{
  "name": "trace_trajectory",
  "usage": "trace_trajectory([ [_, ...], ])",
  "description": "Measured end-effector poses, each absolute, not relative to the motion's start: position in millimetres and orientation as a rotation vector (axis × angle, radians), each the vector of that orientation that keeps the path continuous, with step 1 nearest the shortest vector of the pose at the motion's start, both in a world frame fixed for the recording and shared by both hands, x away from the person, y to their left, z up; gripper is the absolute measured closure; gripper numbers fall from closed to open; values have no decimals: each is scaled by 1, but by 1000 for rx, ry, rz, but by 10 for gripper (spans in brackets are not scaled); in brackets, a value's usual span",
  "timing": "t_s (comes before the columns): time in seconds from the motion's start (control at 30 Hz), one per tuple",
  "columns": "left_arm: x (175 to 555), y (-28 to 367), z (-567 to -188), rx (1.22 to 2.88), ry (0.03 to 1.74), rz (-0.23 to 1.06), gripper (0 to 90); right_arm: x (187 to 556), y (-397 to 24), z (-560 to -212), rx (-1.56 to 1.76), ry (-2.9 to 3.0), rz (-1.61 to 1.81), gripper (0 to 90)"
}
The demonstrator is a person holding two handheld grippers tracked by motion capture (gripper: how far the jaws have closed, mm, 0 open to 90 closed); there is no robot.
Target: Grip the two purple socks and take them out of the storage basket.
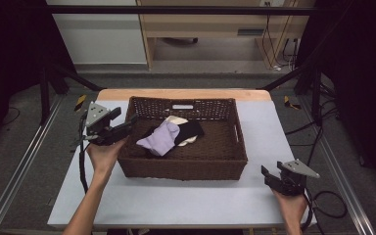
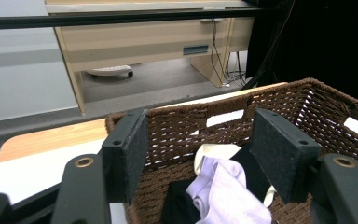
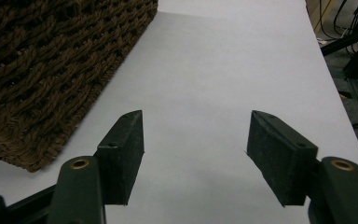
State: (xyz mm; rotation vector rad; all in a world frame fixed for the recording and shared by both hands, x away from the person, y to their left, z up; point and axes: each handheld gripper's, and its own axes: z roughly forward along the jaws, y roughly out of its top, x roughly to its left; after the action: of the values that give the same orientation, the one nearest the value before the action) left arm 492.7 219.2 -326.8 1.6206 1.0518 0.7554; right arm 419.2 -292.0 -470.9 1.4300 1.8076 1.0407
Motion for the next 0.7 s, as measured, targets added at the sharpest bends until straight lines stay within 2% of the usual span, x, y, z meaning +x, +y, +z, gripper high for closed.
trace_trajectory([
  [0.43,524,188,-344,1751,979,805,374,420,-292,-471,1436,1811,1043,376],
  [0.7,539,180,-356,1785,986,771,384,420,-292,-471,1434,1816,1043,379],
])
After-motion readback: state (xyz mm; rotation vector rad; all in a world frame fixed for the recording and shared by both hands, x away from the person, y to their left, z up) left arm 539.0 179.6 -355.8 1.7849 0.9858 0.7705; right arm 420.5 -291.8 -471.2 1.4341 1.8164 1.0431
